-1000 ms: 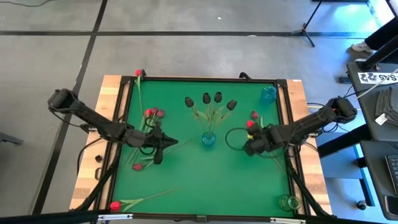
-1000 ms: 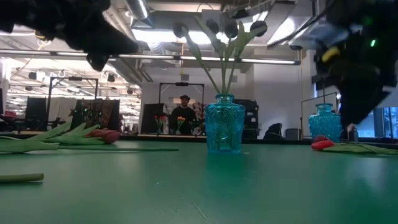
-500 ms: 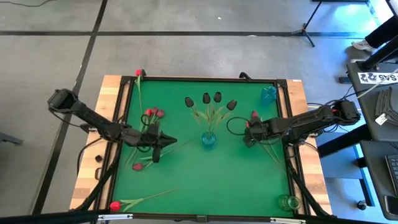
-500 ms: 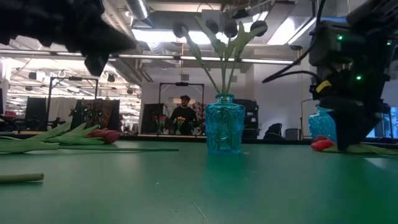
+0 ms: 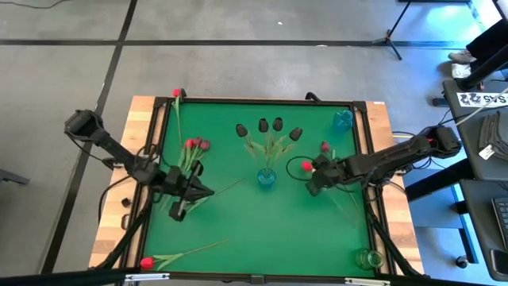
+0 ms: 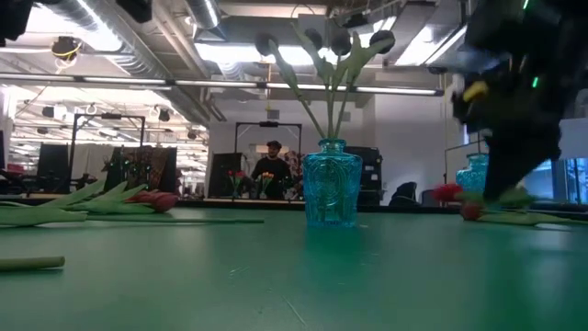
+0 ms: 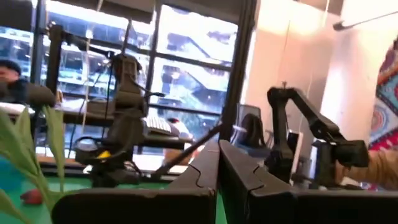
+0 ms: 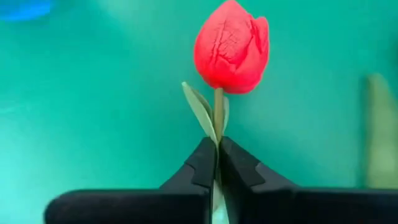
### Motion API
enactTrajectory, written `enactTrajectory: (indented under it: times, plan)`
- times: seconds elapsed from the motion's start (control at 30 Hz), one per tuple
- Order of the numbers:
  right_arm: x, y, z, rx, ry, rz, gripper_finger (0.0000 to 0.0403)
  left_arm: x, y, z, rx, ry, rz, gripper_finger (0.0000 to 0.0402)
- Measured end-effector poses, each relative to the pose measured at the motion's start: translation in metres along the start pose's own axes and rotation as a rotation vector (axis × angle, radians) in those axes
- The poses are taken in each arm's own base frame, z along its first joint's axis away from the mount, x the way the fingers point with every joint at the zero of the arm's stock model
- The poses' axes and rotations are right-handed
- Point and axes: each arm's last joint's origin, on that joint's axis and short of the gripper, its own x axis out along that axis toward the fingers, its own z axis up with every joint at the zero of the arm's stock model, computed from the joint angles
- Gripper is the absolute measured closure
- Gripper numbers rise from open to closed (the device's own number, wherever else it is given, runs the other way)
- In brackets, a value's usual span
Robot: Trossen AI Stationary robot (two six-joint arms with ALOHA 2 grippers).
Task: Sort flowers into vase by color
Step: Put the red tulip into the top blue vase
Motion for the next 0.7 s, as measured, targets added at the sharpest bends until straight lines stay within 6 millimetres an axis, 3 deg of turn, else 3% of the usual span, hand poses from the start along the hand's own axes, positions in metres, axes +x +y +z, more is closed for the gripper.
enactTrajectory:
  times: [0.17,0.37,0.53,0.7]
  plan:
    - [-0.059,0.024,-0.008,-0.066,0.024,0.185,0.0397,-0.001,-0.006,-0.004,0.046,0.058,-0.167,0.0398]
    - [-0.131,0.006,-0.013,-0.037,-0.327,0.189,0.0397,-0.002,-0.009,-0.006,0.051,0.077,-0.219,0.0398]
    - [-0.156,-0.022,-0.002,-0.001,-0.614,0.154,0.0399,-0.002,-0.008,-0.006,0.026,0.076,-0.178,0.0398]
    - [-0.171,-0.05,0.015,0.063,-0.957,-0.056,0.0401,-0.002,-0.007,-0.006,0.003,0.077,-0.162,0.0398]
